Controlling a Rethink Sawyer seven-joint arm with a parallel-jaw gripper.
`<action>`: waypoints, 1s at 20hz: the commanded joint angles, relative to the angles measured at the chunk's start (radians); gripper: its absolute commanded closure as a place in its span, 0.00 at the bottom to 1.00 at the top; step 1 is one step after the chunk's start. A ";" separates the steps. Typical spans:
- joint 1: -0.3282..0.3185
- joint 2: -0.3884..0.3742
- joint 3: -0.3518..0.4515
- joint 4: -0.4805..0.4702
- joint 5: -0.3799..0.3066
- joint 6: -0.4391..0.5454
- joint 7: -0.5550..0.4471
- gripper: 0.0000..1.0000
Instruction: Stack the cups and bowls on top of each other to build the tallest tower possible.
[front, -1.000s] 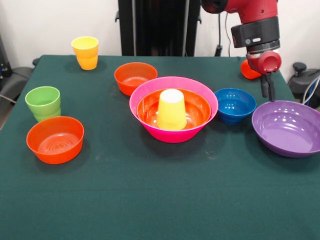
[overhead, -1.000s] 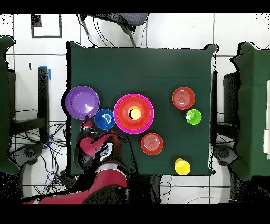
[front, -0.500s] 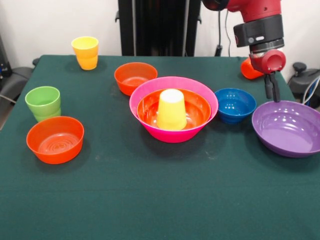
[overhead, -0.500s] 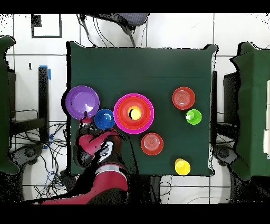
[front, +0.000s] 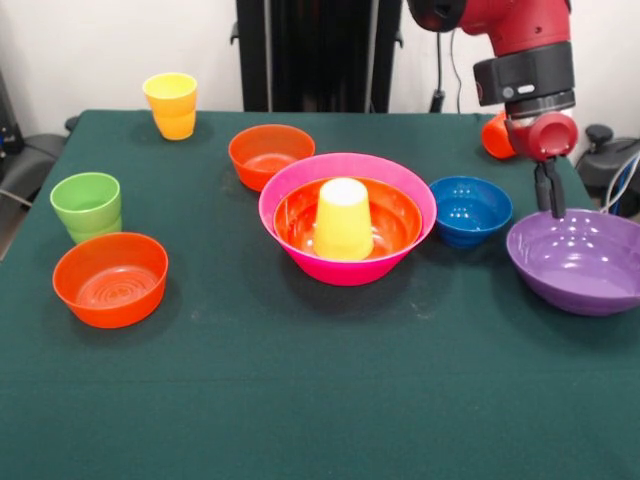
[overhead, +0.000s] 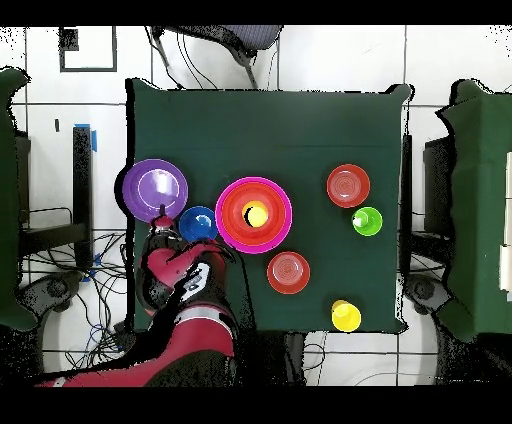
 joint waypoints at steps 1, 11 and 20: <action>0.022 0.093 0.025 -0.107 0.051 0.054 0.203 0.00; 0.034 0.096 0.003 -0.110 0.061 0.107 0.190 0.00; 0.027 0.092 0.005 -0.107 0.047 0.115 0.190 0.00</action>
